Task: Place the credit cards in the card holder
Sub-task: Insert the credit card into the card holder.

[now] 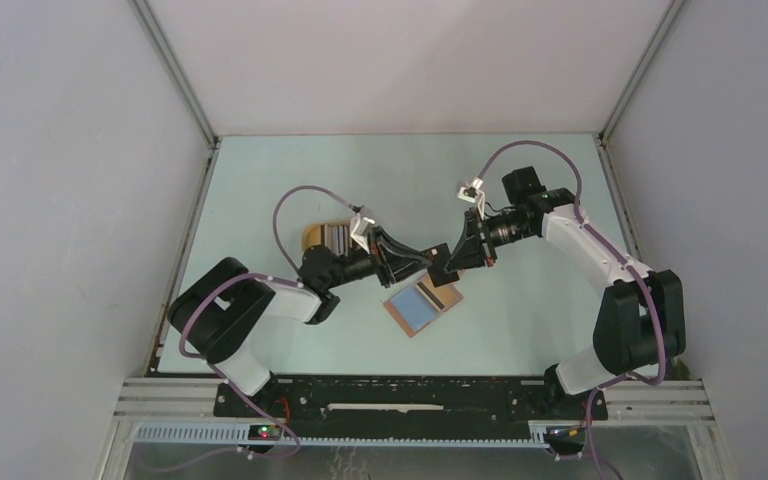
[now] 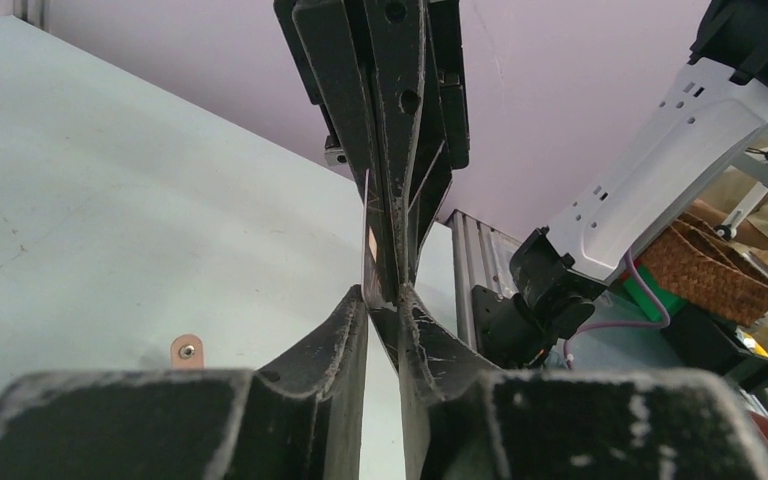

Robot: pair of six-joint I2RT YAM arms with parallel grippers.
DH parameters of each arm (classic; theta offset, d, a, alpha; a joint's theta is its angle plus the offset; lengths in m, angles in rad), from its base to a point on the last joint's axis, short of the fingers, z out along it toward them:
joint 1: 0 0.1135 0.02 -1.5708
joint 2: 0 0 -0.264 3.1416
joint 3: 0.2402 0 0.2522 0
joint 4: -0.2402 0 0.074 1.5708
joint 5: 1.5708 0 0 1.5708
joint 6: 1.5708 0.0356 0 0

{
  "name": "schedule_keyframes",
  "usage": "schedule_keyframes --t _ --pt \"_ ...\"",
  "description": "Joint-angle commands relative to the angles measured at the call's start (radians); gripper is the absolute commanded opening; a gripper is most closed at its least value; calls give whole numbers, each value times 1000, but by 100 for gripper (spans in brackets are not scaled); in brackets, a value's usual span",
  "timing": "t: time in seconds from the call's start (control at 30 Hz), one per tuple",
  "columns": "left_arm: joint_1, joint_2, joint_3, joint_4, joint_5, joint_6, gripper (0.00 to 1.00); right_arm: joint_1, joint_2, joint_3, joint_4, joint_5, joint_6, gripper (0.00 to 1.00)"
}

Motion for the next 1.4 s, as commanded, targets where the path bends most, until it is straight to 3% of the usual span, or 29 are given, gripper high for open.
schedule_keyframes --t 0.0,0.13,0.23,0.3,0.5,0.7,1.07,1.37 --pt "-5 11 64 52 46 -26 22 14 -11 38 4 17 -26 0" --pt "-6 15 69 52 52 -34 19 20 -11 37 5 29 -27 0" --pt "-6 16 73 52 60 -35 4 21 -13 38 7 36 -28 2" --pt "-6 18 74 51 61 -36 0 22 -16 38 8 42 -28 6" --pt "-5 11 72 26 67 -30 0 8 -57 37 11 70 -26 41" --pt "-7 9 89 -19 100 -25 0 -48 -114 38 -1 66 -37 57" --pt "-33 16 131 -125 127 19 0 -67 -122 39 -8 29 -40 59" --pt "-54 10 159 -233 122 76 0 -67 -114 38 -4 18 -29 49"
